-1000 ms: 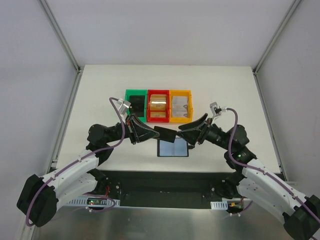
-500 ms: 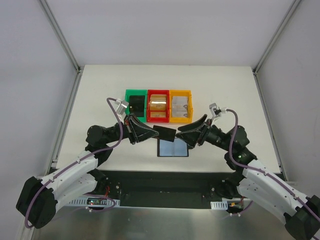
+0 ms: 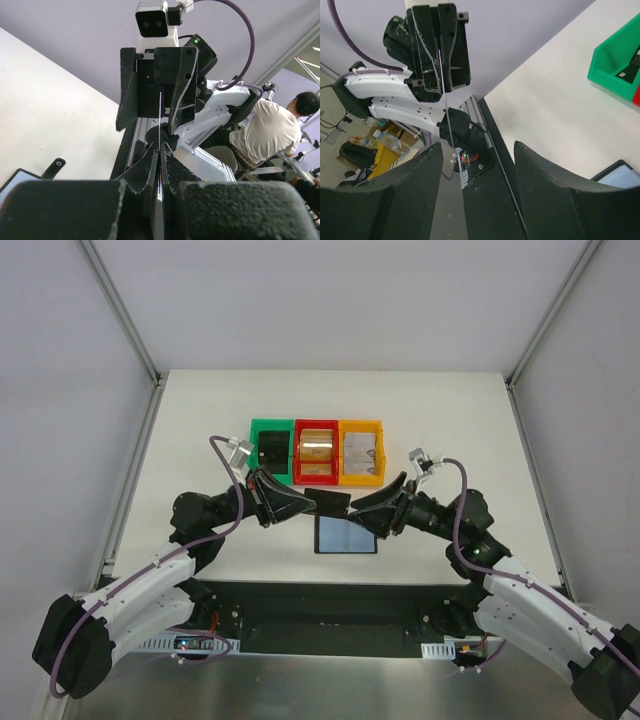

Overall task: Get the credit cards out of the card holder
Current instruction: Place the credit card in the storage box.

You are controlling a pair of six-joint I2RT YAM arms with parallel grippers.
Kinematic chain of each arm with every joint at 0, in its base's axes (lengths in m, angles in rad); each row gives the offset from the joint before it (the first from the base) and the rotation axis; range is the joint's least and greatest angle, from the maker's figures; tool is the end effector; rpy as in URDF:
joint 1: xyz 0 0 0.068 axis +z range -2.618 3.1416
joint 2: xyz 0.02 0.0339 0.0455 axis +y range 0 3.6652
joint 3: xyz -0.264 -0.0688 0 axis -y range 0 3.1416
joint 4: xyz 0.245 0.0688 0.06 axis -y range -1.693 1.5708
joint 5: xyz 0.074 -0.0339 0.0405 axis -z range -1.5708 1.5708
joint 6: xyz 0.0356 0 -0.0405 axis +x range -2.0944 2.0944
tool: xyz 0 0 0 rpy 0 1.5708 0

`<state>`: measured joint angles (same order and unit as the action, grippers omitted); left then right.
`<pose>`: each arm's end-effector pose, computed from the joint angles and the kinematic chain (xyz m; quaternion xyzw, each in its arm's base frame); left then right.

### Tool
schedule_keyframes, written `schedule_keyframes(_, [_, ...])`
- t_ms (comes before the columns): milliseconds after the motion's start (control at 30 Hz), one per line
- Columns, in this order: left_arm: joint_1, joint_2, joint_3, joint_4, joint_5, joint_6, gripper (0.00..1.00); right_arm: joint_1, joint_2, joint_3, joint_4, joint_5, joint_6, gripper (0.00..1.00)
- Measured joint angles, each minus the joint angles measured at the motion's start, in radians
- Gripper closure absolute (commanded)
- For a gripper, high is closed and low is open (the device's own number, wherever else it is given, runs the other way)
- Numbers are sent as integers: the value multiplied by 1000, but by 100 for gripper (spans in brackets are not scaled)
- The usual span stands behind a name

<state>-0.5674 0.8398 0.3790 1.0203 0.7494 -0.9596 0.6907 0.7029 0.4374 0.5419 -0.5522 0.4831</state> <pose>0.1343 -0.1143 0.3080 0.2262 0.5045 -0.6910 0.4656 0.1200 0.1234 0.3062 -0.2764 0.5545 0.5619 0.5481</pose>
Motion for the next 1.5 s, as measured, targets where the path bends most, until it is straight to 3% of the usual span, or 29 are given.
schedule_keyframes(367, [0, 33, -2, 45, 0, -30, 100, 35, 73, 29, 31, -10, 0, 48])
schedule_keyframes(633, [0, 44, -2, 60, 0, -46, 100, 47, 141, 36, 106, -14, 15, 67])
schedule_keyframes(767, [0, 45, -2, 60, 0, -47, 100, 55, 169, 51, 128, -31, 29, 99])
schedule_keyframes(833, [0, 46, -2, 60, 0, -46, 100, 58, 172, 58, 136, -43, 33, 100])
schedule_keyframes(867, [4, 46, -2, 58, -1, -46, 97, 58, 172, 59, 140, -46, 33, 100])
schedule_keyframes(1000, [6, 43, -2, 45, 2, -31, 49, 60, 172, 62, 144, -55, 33, 100])
schedule_keyframes(1167, [33, -7, 19, -139, 29, 47, 22, 57, 142, 63, 106, -56, 12, 100])
schedule_keyframes(1367, [152, -88, 218, -539, 29, 196, 22, 53, 89, 117, -120, -78, -114, 100])
schedule_keyframes(1500, [170, -52, 424, -731, 35, 273, 35, 58, 82, 193, -347, -64, -245, 100])
